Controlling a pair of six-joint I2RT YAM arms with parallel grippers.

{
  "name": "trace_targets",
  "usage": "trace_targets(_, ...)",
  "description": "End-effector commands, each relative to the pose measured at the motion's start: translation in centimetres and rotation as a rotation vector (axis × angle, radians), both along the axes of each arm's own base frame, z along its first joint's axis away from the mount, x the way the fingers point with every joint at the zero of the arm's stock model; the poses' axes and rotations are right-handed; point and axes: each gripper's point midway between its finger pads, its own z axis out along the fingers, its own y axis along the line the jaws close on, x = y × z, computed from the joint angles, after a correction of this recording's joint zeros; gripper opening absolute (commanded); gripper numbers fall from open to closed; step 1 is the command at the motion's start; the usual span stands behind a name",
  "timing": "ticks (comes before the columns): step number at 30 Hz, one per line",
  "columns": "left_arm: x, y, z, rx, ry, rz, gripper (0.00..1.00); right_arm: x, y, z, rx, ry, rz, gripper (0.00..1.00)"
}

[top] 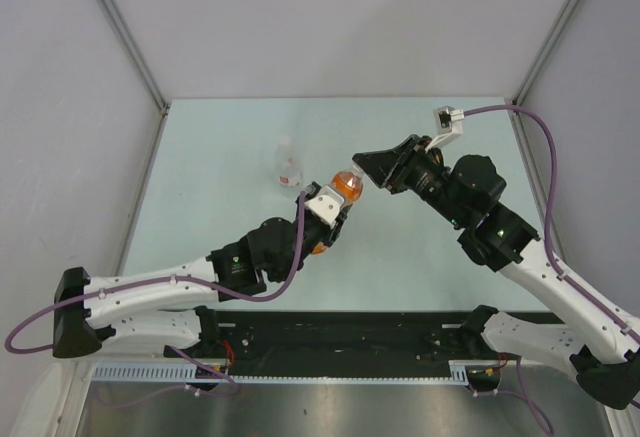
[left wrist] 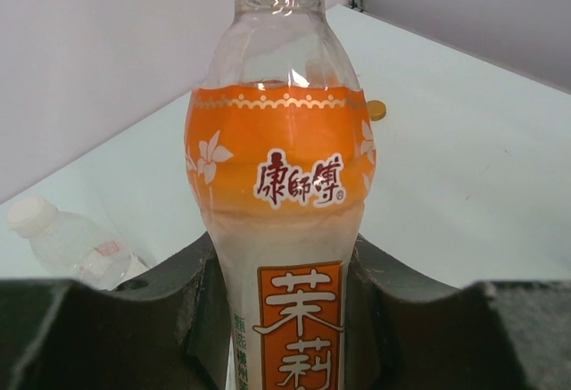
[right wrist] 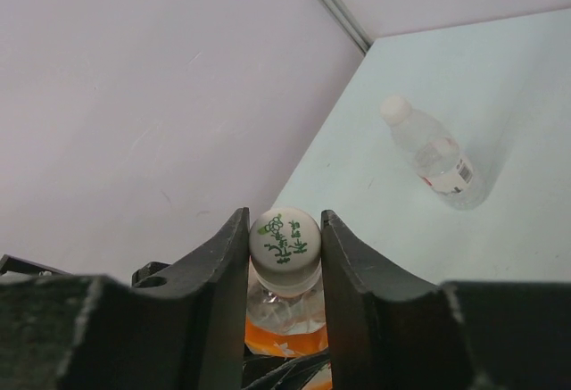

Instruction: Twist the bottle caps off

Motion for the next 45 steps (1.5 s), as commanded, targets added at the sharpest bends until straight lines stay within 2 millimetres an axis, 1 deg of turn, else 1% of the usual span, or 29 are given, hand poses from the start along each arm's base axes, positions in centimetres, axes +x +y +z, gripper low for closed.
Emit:
trace_targets(1,0.0,0.1,1.2,-0.03,-0.027,0.007,0.0,-0.2,-0.2,2.4,0.04,-0.054,-0.001,0.28)
trace_targets(5,-0.1,0.1,1.5,-0.038,-0.027,0.004,0.0,-0.4,-0.2,2.3,0.036,-0.054,0.007,0.18)
trace_targets(6,-0.2,0.0,1.5,-0.037,-0.026,-0.002,0.0,-0.4,-0.1,2.2,0.033,-0.054,0.011,0.1)
trace_targets(8,-0.4,0.0,2.0,-0.051,-0.03,-0.02,0.0,-0.9,0.1,2.1,0.023,-0.065,0.037,0.02)
trace_targets(10,-1.4,-0.7,2.4,-0.058,-0.031,-0.095,0.0,-1.3,0.3,2.3,0.013,-0.088,0.067,0.0)
trace_targets(12,-2.7,-1.0,3.6,-0.079,-0.036,-0.178,0.0,-2.4,0.8,2.7,-0.011,-0.142,0.132,0.0)
trace_targets(13,-4.4,-2.1,4.0,-0.092,-0.035,-0.297,0.0,-2.8,0.8,2.8,-0.018,-0.16,0.156,0.0)
trace_targets(14,-5.2,-2.1,4.5,-0.095,-0.03,-0.358,0.0,-4.1,1.2,2.9,-0.037,-0.201,0.236,0.0)
trace_targets(15,-6.2,-2.0,5.4,-0.117,-0.03,-0.421,0.01,-4.4,1.0,3.0,-0.045,-0.22,0.26,0.0)
trace_targets(16,-7.5,-2.3,5.9,-0.144,-0.004,-0.505,0.0,-5.0,1.1,3.8,-0.037,-0.267,0.29,0.0)
trace_targets(17,-9.4,-2.6,6.5,-0.151,0.012,-0.645,0.0,-6.6,1.2,4.1,-0.04,-0.303,0.37,0.0)
trace_targets(19,-11.3,-2.3,7.5,-0.196,0.068,-0.767,0.0,-7.9,1.0,4.5,-0.055,-0.369,0.424,0.0)
trace_targets(20,-12.5,-1.9,8.2,-0.204,0.077,-0.865,0.0,-9.3,1.0,4.7,-0.06,-0.407,0.489,0.0)
trace_targets(22,-13.2,-1.2,9.0,-0.237,0.112,-0.935,0.0,-11.0,0.5,5.3,-0.064,-0.492,0.543,0.0)
trace_targets(23,-14.0,-0.9,9.7,-0.253,0.103,-0.992,0.0,-12.5,0.5,5.3,-0.064,-0.531,0.613,0.0)
trace_targets(24,-15.3,-0.5,9.8,-0.245,0.111,-1.078,0.0,-13.4,0.1,5.9,-0.054,-0.573,0.637,0.0)
trace_targets(25,-15.5,-0.2,9.9,-0.249,0.138,-1.109,0.01,-13.9,0.1,5.8,-0.054,-0.584,0.661,0.0)
trace_targets(26,-15.9,-0.1,10.4,-0.254,0.129,-1.142,0.07,-14.8,0.0,5.7,-0.056,-0.6,0.712,0.0)
trace_targets(27,-16.5,0.2,10.4,-0.244,0.137,-1.19,0.09,-15.2,0.0,5.7,-0.057,-0.611,0.733,0.0)
trace_targets(28,-16.4,0.0,10.2,-0.243,0.172,-1.205,0.1,-16.1,-0.1,5.4,-0.062,-0.623,0.782,0.0)
trace_targets(29,-16.7,0.1,10.7,-0.245,0.167,-1.233,0.09,-16.5,-0.2,5.4,-0.062,-0.632,0.804,0.0)
trace_targets(30,-17.4,0.3,10.5,-0.23,0.187,-1.291,0.09,-16.9,-0.2,5.2,-0.065,-0.636,0.827,0.0)
trace_targets(31,-17.6,0.3,10.4,-0.23,0.222,-1.314,0.08,-17.6,-0.4,5.1,-0.069,-0.652,0.863,0.0)
trace_targets(33,-18.0,0.1,10.5,-0.223,0.242,-1.376,0.03,-18.5,-0.7,5.0,-0.068,-0.678,0.901,0.0)
trace_targets(34,-18.7,0.4,10.5,-0.213,0.281,-1.428,0.01,-19.2,-1.0,4.9,-0.07,-0.693,0.937,0.0)
trace_targets(36,-18.7,0.1,10.6,-0.214,0.28,-1.463,0.0,-20.0,-1.4,5.0,-0.07,-0.719,0.968,0.0)
trace_targets(37,-19.0,0.3,10.5,-0.211,0.307,-1.486,0.0,-20.4,-1.5,4.8,-0.072,-0.732,0.994,0.0)
trace_targets(41,-19.7,0.6,11.0,-0.217,0.281,-1.546,0.0,-22.0,-2.4,4.4,-0.084,-0.778,1.065,0.0)
trace_targets(45,-19.9,0.8,11.2,-0.211,0.3,-1.575,0.0,-23.2,-3.0,4.0,-0.092,-0.815,1.124,0.0)
